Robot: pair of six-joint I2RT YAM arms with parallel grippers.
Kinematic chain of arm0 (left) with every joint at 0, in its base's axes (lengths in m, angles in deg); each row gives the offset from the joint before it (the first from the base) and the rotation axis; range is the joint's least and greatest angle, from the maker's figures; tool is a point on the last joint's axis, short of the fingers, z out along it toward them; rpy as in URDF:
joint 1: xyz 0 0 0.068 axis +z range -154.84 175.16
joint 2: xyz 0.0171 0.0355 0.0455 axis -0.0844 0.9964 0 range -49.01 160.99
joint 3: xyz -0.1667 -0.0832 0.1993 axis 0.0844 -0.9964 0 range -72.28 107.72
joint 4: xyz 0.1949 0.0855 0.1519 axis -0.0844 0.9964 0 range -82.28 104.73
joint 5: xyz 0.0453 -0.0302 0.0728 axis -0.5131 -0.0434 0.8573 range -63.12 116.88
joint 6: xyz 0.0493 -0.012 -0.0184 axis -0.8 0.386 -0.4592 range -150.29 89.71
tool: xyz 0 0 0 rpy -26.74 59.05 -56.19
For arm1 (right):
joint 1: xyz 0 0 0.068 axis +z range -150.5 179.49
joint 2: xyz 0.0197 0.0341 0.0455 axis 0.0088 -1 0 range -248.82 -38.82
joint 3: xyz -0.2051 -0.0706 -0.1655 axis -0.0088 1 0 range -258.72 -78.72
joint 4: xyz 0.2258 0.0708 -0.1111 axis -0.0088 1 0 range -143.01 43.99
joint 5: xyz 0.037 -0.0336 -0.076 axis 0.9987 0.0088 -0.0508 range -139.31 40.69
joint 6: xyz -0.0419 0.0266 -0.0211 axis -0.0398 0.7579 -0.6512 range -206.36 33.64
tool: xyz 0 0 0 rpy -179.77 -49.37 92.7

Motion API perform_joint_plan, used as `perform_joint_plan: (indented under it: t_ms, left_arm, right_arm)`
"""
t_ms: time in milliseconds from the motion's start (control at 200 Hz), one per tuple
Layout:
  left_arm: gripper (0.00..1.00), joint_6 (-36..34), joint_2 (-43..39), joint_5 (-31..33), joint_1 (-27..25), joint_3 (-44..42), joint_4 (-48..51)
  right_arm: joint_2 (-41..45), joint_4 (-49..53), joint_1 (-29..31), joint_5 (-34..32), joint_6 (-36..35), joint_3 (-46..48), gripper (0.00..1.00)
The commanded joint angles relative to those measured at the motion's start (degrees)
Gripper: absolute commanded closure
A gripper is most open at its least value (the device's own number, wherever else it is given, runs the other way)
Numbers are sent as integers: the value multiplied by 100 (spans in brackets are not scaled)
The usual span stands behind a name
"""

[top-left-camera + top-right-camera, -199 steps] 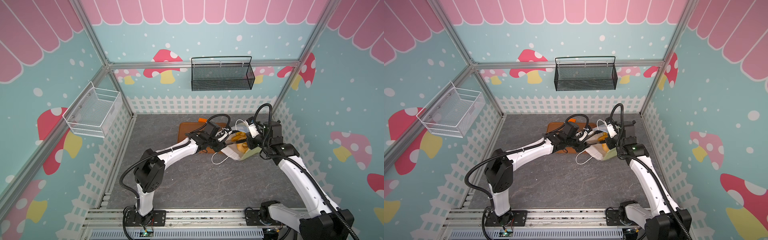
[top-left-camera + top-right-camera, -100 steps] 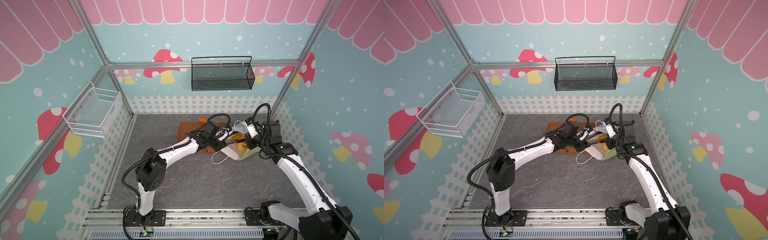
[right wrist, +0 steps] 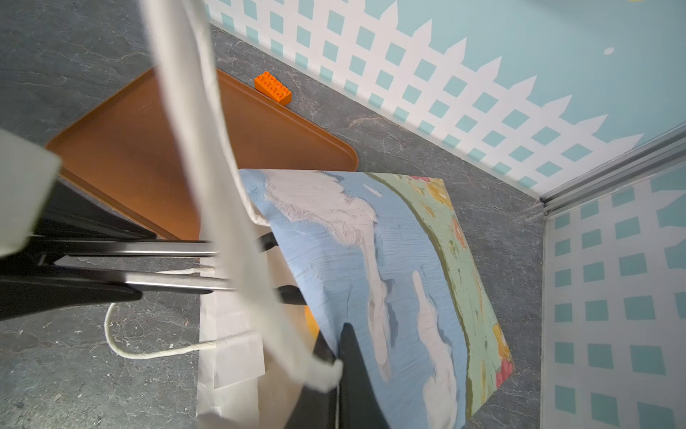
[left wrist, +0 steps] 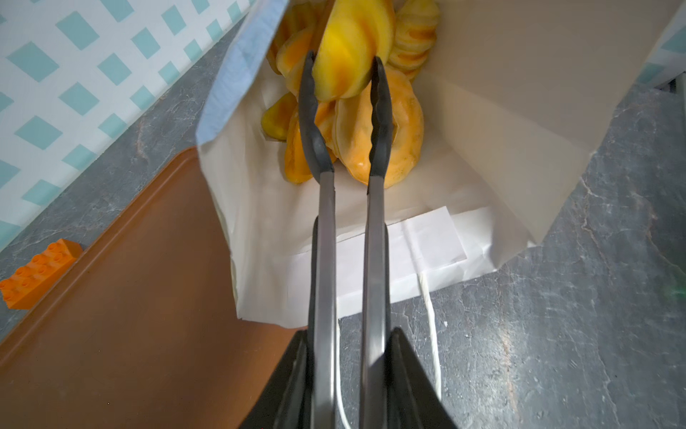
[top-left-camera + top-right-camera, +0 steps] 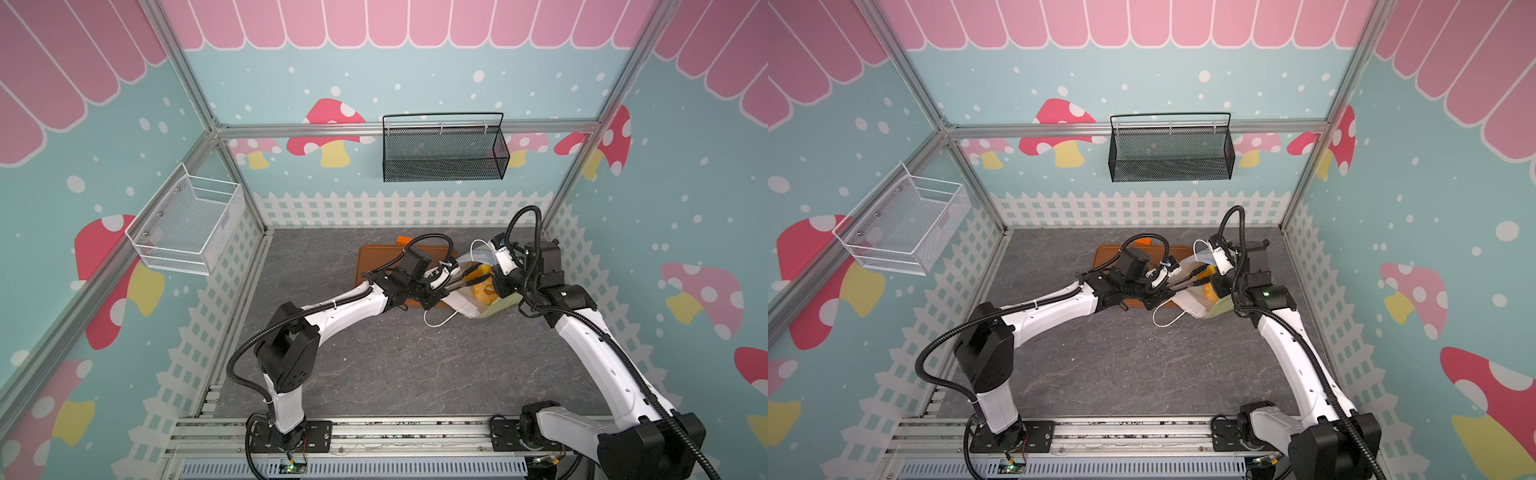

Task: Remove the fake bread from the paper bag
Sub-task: 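Insert the tongs into the bag opening with the left gripper and pinch a yellow bread, then pull the pinched yellow bread out of the bag with the left gripper's tongs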

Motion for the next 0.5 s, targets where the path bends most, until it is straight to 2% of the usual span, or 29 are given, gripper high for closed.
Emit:
perform_joint_plan:
  t_ms: [0, 175, 350, 495]
  left_arm:
    - [92, 32, -520, -214, -9, -215, -306]
    - [100, 68, -1200, -106, -9, -749, -159]
    - [100, 271, -1849, 15, -9, -1255, 21]
    - [100, 625, -2440, 146, -9, -1662, 153]
  right_arm:
    - [38, 47, 40, -363, 56, -147, 100]
    - [92, -21, 45, -784, 267, -111, 100]
    - [87, -146, 39, -745, 368, -102, 100]
    - [83, -164, 44, -965, 490, -128, 100]
